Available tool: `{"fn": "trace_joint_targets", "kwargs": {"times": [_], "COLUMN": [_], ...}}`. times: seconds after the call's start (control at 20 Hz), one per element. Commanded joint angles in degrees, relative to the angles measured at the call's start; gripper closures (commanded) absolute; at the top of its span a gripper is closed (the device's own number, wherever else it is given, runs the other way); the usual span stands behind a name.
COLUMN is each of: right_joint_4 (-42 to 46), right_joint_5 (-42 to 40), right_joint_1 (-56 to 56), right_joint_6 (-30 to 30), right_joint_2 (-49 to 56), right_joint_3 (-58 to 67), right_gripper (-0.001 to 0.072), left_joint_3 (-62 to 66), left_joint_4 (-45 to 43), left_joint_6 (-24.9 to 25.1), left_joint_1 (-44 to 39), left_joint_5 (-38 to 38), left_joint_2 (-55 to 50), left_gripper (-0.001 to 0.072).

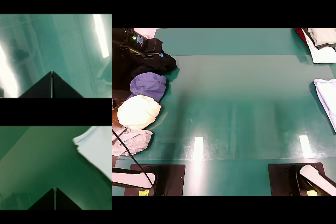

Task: Fold the shirts.

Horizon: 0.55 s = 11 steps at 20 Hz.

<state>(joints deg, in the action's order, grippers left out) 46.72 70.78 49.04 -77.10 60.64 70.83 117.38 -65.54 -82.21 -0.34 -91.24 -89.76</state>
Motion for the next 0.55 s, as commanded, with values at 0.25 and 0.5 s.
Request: {"fn": "trace_joint_targets", "kwargs": {"times": [0.25, 0.5], "right_joint_4": [-0.42, -0.42], "right_joint_5": [-1.03, 1.42], "right_joint_1": [-32.15, -38.58], "right_joint_6": [-1.79, -3.08], "right_joint_2": [-6.38, -6.27], "right_joint_3": [0.13, 0.13], "right_gripper": [0.0697, 0.0697], "left_joint_3": [-0.02, -0.02], "left_joint_4": [-0.02, -0.02], "left_joint_6": [-0.13, -0.11], "left_joint_1": [0.02, 0.02], "left_joint_5": [4.70, 8.98], "left_joint_2": [0.00, 0.00], "left_gripper": [0.0683, 0.0683]}}
